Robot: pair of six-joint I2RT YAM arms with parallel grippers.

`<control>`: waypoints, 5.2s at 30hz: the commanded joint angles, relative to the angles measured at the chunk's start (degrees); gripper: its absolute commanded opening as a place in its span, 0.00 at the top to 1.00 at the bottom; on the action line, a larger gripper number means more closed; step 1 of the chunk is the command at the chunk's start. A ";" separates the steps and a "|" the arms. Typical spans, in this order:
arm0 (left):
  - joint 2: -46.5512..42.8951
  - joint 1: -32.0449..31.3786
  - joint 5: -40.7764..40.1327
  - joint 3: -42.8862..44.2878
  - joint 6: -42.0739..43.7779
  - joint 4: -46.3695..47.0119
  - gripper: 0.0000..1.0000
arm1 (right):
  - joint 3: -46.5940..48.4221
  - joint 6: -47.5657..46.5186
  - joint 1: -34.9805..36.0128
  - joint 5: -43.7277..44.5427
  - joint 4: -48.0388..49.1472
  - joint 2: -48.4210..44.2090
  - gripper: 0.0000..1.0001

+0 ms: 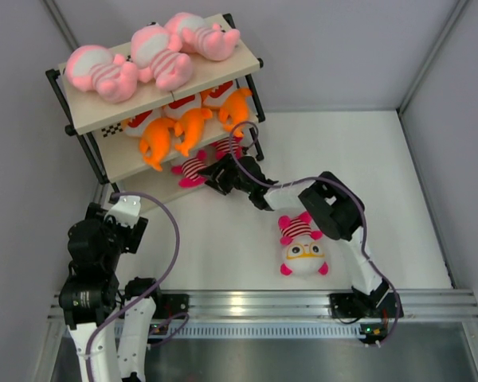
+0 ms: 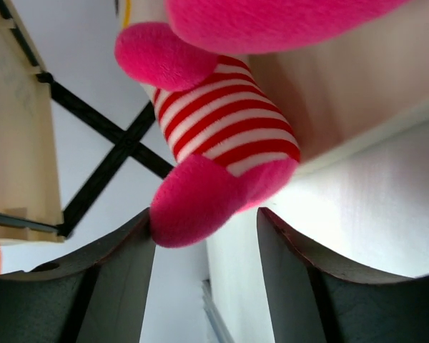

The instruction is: Place and organize the stuffed toys onto the shelf

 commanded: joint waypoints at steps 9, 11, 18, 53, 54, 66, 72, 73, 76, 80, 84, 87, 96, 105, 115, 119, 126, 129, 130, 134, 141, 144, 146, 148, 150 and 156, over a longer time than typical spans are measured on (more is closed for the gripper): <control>-1.67 -0.20 -2.74 -1.84 -1.06 1.15 0.17 | 0.79 -29.64 0.65 10.80 -28.12 -18.73 0.32; -1.93 -0.28 -3.09 -2.98 -1.15 1.06 0.17 | 0.62 -36.32 1.35 13.63 -36.97 -23.47 0.25; -2.90 -0.28 -1.87 -6.23 -2.20 1.15 0.17 | -0.26 -51.79 2.14 25.30 -59.04 -38.58 0.14; -2.73 -0.28 2.97 -9.66 -3.35 1.15 0.17 | -7.64 -13.49 4.51 35.52 -85.20 -30.70 0.17; -2.90 -0.28 2.71 -9.49 -3.26 1.15 0.17 | -7.56 -15.23 4.43 35.79 -84.93 -29.48 0.20; -3.34 -0.46 3.15 -8.96 -4.13 1.15 0.17 | -12.74 -53.18 5.83 21.22 -54.47 -41.76 1.00; -3.25 -0.46 9.28 -7.21 -4.05 -0.34 0.17 | -12.65 -84.92 12.24 -6.09 -43.99 -47.56 1.00; -3.25 -0.46 11.30 -6.68 -2.57 -1.39 0.16 | -13.61 -87.56 12.68 -9.96 -40.32 -48.09 1.00; -3.43 -0.46 20.09 -4.57 1.64 -3.94 0.12 | -12.76 -99.95 13.30 -25.17 -37.82 -48.01 1.00; -3.34 -0.55 29.76 -1.32 7.10 -8.58 0.03 | -5.11 -109.62 14.62 -30.39 -40.79 -42.58 1.00; -2.12 -0.46 34.17 1.49 9.66 -10.54 0.02 | 3.85 -121.83 15.93 -34.78 -49.57 -36.60 0.99; 1.40 -0.46 34.96 3.95 9.22 -13.34 0.01 | 8.87 -129.06 16.99 -37.33 -53.11 -33.95 1.00; 3.60 -0.55 38.83 7.82 11.50 -14.76 0.01 | 18.10 -145.23 17.87 -44.72 -64.09 -29.82 1.00; 4.57 -0.55 40.15 7.83 13.35 -14.76 0.01 | 23.03 -146.38 18.58 -47.71 -63.31 -25.43 1.00; 7.12 -0.64 41.29 8.44 14.14 -14.76 0.63 | 25.05 -147.79 20.33 -49.20 -63.57 -23.75 1.00; 8.61 -0.55 40.33 8.61 13.09 -14.76 1.00 | 23.39 -146.74 20.25 -48.24 -61.82 -24.72 0.86; 10.99 -0.55 29.18 8.89 8.45 -11.26 1.00 | 8.21 -125.35 18.85 -39.55 -43.29 -31.39 0.31; 11.42 -0.55 23.11 6.51 7.29 -6.86 1.00 | 1.79 -119.50 17.01 -36.20 -38.44 -35.43 0.24; 11.77 -0.55 22.23 6.16 7.64 -6.33 1.00 | 0.11 -116.79 16.65 -35.59 -37.74 -37.62 0.20; 12.48 -0.55 22.13 4.58 12.02 -5.27 1.00 | -8.33 -110.80 14.89 -31.55 -33.44 -43.34 0.12; 15.37 -0.55 21.17 -0.08 20.03 -0.88 1.00 | -24.07 -104.83 11.90 -23.46 -25.79 -54.42 0.11; 17.40 -0.55 21.77 -1.92 21.70 2.01 1.00 | -27.50 -104.20 10.67 -21.97 -25.69 -58.20 0.11; 18.01 -0.55 24.14 -3.15 24.32 3.60 1.00 | -29.69 -104.20 10.32 -21.08 -25.25 -60.40 0.11; 18.28 -0.55 25.03 -5.00 25.04 7.80 1.00 | -30.67 -104.28 10.14 -19.94 -25.08 -62.15 0.11; 19.33 -0.55 24.60 -6.58 25.04 11.59 1.00 | -31.46 -104.28 9.88 -19.24 -25.07 -62.95 0.11; 21.53 -0.46 17.65 -15.98 23.02 31.18 1.00 | -33.57 -104.20 9.61 -18.09 -23.58 -65.06 0.11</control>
